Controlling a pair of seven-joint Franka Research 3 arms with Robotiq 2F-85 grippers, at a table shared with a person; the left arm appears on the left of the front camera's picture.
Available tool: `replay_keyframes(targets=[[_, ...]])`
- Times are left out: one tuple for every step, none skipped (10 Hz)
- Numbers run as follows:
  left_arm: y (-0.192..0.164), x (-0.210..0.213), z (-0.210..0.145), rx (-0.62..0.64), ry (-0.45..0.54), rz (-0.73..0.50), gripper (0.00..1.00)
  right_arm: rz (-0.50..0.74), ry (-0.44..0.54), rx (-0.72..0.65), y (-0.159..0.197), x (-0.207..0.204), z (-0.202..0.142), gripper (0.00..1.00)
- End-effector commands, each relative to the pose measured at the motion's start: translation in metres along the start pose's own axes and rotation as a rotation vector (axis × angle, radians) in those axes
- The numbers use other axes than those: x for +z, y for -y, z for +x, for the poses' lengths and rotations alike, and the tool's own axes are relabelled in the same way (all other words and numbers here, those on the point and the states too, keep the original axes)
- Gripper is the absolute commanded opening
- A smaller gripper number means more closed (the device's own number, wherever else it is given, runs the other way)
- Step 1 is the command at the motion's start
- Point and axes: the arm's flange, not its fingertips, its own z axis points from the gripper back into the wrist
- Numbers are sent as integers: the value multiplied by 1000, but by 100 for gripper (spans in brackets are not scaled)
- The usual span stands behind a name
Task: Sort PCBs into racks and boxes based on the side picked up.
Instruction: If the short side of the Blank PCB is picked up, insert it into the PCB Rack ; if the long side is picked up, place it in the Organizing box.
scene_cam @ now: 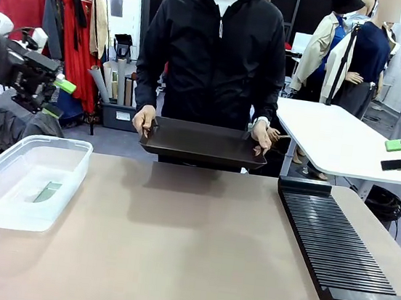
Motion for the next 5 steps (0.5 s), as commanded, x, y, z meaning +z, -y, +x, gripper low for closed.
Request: replay_keyframes(targets=[[-4, 17, -16, -27, 27, -46, 100, -1, -1, -1, -2, 0, 1, 100], [-3, 23, -23, -33, 41, -44, 100, -1, -1, -1, -2, 0, 1, 100], [-4, 23, -25, -36, 38, -49, 100, -1, -1, -1, -2, 0, 1, 100], [-5, 19, -28, -42, 18, -45, 100, -1, -1, -1, -2, 0, 1, 100], [-7, 15, -31, -66, 6, -55, 100, -1, -1, -1, -2, 0, 1, 100]])
